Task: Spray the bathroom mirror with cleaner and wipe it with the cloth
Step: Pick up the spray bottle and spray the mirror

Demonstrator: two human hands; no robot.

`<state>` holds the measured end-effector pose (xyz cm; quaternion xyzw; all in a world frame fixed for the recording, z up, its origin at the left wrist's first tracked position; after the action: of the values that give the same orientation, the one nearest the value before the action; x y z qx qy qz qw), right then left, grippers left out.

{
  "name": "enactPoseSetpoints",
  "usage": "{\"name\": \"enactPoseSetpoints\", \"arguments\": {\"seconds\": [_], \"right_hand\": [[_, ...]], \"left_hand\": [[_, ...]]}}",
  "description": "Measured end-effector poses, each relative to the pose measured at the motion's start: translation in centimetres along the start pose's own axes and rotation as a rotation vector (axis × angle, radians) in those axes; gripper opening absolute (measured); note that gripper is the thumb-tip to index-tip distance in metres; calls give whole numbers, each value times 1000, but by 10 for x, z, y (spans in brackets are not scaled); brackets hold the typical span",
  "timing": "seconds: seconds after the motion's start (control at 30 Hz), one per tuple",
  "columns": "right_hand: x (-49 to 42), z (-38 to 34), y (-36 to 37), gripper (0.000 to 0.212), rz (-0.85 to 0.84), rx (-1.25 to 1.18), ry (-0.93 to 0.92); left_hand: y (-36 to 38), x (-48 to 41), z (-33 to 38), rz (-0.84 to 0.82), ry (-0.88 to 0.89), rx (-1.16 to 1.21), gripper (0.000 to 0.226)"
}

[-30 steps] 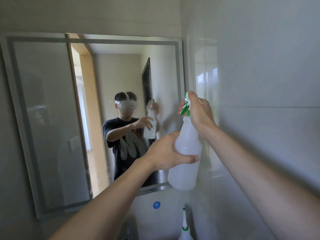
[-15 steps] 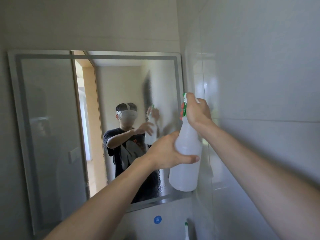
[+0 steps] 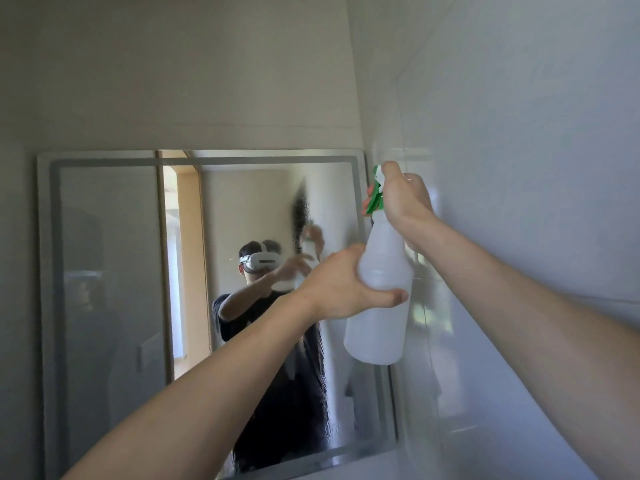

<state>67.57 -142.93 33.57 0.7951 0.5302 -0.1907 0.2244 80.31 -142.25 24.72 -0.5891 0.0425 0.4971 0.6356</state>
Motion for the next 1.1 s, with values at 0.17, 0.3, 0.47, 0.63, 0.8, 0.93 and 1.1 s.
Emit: {"name": "enactPoseSetpoints", "arguments": {"seconds": [0.17,0.3,0.47,0.63,0.8,0.93,1.1], "right_hand": [[-2,1,-7,36,28,46,21],[1,2,-7,35,35,21,25],[5,-5,13,34,-37,-39,-8],[13,-14,51,34,-124,-82,-45],[30,-10,88,33,-171,-106,-35],[35,-7,109,38,-203,-103,-12],[41,-4,120,42,-184,-58,4]], "left_hand": [[4,-4,-1,-13,-13,20,64],[4,1,2,-14,-9,-15,61],[-12,7,-3,8,-12,-77,61],[-29,19,-30,43,-38,-20,75],[-51,42,-52,71,-66,-42,69],[-65,53,-65,70,-88,-53,71],[-73,63,-72,71,-102,-68,75]]}}
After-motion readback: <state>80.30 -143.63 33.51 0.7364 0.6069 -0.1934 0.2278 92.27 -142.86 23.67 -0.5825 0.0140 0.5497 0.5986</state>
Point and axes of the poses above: each hand's wrist, its own x-axis away from the middle knuckle, its own y-axis out of the palm, z = x × y, the point moved 10 cm from there along -x, towards the middle knuckle, and after that the axes turned 8 degrees about y, right-handed, at the moved point
